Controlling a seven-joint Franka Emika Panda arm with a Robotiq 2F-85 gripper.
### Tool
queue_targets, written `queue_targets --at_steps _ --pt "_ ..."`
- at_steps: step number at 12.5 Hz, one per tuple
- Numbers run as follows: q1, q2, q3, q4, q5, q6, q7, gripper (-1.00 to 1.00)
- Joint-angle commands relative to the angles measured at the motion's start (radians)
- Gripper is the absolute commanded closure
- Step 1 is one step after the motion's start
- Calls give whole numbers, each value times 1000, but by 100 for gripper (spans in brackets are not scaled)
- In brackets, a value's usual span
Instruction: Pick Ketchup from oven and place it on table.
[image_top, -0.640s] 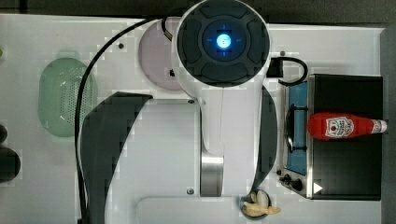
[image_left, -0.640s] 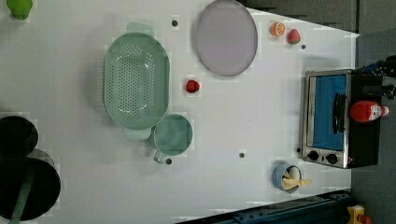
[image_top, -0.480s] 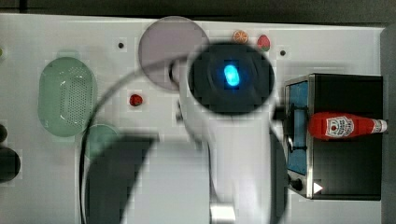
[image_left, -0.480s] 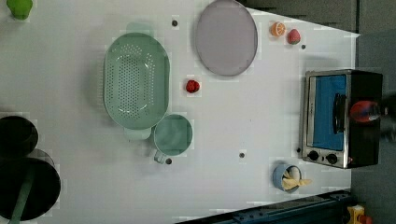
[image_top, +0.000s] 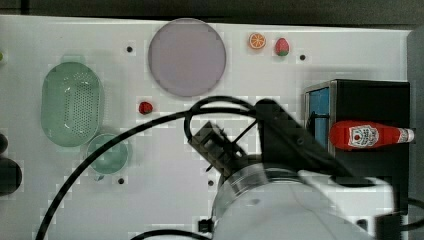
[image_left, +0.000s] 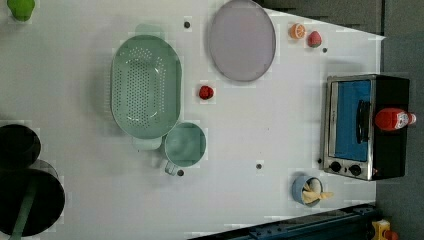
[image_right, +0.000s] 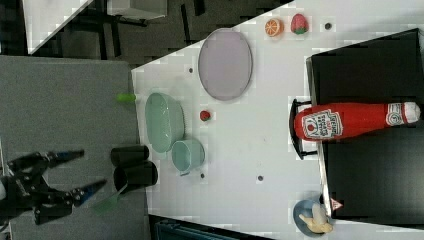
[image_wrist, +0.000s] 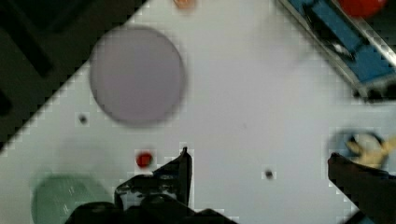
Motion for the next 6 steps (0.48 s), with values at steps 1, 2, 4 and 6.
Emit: queue_targets --at_steps 1,2,4,6 --pt "-55 124 -118 -67 -17 37 -19 -100" --pt "-64 149 -156 -66 -17 74 -19 -100" --pt "-76 203 -235 -66 -17 137 -19 -100" --pt "-82 268 -311 -65 -17 220 -19 -100"
